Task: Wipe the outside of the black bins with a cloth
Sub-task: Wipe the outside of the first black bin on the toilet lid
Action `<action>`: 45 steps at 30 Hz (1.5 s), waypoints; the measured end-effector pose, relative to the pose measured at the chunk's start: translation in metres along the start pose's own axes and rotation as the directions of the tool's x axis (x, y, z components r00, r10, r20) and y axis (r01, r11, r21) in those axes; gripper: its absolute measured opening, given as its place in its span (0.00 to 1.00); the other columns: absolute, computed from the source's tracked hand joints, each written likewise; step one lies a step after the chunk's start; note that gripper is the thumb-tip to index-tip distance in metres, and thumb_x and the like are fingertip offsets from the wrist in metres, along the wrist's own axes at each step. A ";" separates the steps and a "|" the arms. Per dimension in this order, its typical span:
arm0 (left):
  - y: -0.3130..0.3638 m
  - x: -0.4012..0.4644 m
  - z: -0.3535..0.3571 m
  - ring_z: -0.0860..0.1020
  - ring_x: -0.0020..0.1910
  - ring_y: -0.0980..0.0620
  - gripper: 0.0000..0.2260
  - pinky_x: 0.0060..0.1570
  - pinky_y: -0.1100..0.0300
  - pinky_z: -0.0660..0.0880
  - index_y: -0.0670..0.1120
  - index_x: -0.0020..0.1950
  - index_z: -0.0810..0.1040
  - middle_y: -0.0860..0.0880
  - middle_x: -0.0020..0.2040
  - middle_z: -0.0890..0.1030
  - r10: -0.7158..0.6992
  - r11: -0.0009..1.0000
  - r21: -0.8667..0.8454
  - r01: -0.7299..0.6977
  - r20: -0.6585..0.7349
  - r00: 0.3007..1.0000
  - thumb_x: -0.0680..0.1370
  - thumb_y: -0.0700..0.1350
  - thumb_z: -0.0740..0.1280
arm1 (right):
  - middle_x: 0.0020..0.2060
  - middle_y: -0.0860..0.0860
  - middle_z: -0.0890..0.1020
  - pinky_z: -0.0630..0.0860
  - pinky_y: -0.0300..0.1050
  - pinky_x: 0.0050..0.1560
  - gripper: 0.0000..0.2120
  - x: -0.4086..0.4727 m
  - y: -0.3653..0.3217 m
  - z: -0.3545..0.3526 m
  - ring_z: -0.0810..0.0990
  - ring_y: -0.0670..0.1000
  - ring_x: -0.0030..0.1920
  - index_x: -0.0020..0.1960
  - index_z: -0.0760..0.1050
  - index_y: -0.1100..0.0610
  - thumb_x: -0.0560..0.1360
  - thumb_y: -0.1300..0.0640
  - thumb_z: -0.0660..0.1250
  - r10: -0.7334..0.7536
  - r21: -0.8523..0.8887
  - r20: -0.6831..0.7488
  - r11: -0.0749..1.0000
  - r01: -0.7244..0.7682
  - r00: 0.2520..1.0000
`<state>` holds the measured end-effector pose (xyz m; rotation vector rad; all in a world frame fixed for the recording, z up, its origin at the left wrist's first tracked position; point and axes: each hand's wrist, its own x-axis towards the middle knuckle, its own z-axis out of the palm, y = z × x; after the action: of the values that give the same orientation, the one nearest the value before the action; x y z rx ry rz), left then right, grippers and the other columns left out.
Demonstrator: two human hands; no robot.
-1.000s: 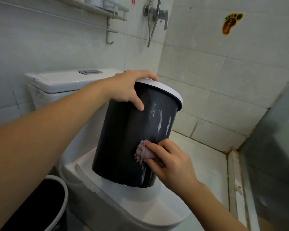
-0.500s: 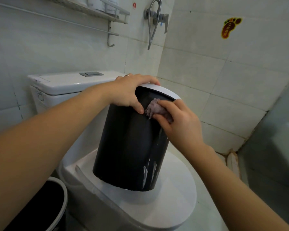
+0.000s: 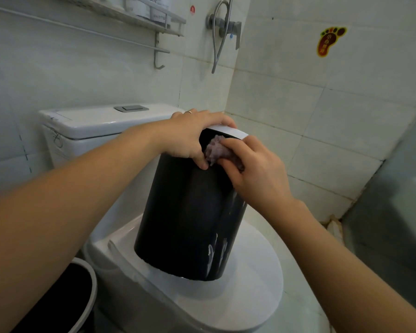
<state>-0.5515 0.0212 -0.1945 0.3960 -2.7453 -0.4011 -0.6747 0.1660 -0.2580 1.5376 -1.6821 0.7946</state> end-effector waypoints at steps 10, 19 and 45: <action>-0.001 -0.006 -0.004 0.62 0.55 0.55 0.39 0.55 0.58 0.57 0.66 0.68 0.67 0.69 0.47 0.65 -0.043 0.997 -0.066 0.044 0.018 0.999 0.65 0.41 0.80 | 0.44 0.53 0.77 0.72 0.46 0.35 0.12 -0.009 0.023 -0.013 0.76 0.56 0.39 0.59 0.80 0.54 0.75 0.54 0.71 0.059 0.019 0.051 0.998 -0.060 0.997; -0.008 -0.006 -0.004 0.64 0.57 0.52 0.39 0.56 0.57 0.61 0.66 0.68 0.68 0.68 0.47 0.65 -0.060 0.994 -0.093 0.060 0.001 0.998 0.64 0.41 0.80 | 0.44 0.52 0.78 0.73 0.45 0.32 0.14 -0.033 0.016 -0.010 0.77 0.53 0.39 0.61 0.80 0.53 0.75 0.55 0.70 -0.132 0.002 0.131 0.991 0.133 0.982; -0.032 0.013 0.004 0.69 0.63 0.49 0.36 0.64 0.50 0.67 0.59 0.63 0.69 0.57 0.57 0.70 -0.051 0.998 -0.044 0.044 -0.171 0.984 0.61 0.49 0.82 | 0.43 0.52 0.77 0.77 0.50 0.31 0.13 -0.061 -0.002 0.011 0.77 0.52 0.38 0.59 0.80 0.53 0.76 0.53 0.70 -0.071 0.074 0.146 0.995 0.061 0.987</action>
<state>-0.5573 -0.0113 -0.2045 0.4639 -2.5600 -0.4134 -0.6718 0.1906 -0.3147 1.7290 -1.7153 0.7262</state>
